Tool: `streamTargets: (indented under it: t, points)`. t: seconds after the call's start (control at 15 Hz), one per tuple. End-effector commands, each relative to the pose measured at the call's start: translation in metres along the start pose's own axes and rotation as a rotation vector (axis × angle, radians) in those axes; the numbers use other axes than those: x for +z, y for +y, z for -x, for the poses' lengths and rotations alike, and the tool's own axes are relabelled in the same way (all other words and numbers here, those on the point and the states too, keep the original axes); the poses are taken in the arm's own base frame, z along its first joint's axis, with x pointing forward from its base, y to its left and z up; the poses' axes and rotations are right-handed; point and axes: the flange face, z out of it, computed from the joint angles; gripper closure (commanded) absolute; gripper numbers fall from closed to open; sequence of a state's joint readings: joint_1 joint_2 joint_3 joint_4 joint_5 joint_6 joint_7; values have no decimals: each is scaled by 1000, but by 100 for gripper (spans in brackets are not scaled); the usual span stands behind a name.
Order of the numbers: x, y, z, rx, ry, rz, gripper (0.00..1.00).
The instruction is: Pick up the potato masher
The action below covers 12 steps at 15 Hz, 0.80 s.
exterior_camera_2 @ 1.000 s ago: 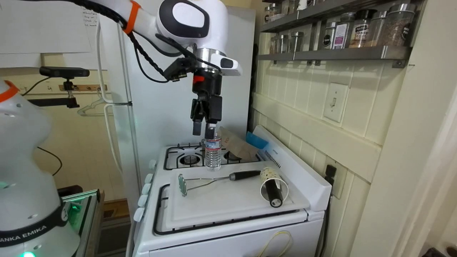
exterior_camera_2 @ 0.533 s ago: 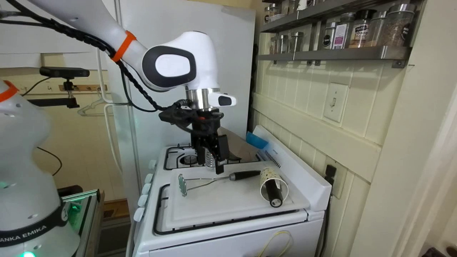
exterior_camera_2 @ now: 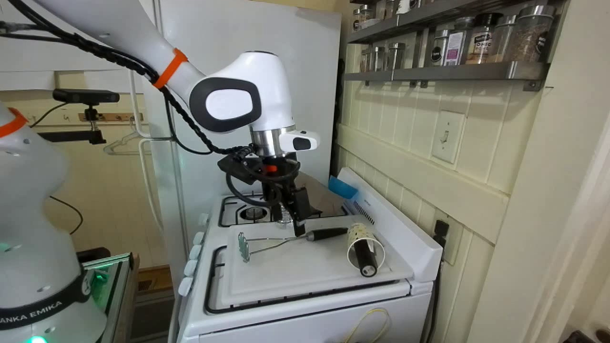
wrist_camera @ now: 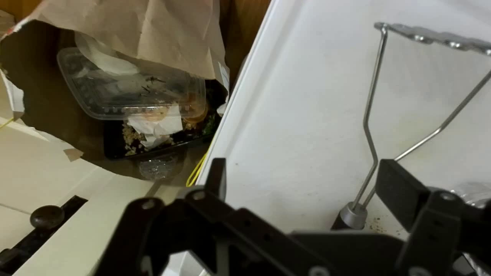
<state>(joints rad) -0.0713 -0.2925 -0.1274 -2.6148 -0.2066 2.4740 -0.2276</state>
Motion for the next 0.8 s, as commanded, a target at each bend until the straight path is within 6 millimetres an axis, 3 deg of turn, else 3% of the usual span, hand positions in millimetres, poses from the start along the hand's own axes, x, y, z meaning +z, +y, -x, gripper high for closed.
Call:
streamTargets:
  t: [0.0, 0.53, 0.6, 0.73]
  points:
    - [27, -9, -1, 61, 31, -63, 0]
    - [62, -30, -11, 78, -68, -153, 4]
    - [66, -32, -11, 73, -86, -152, 10]
    - [73, -36, -11, 66, -111, -155, 11]
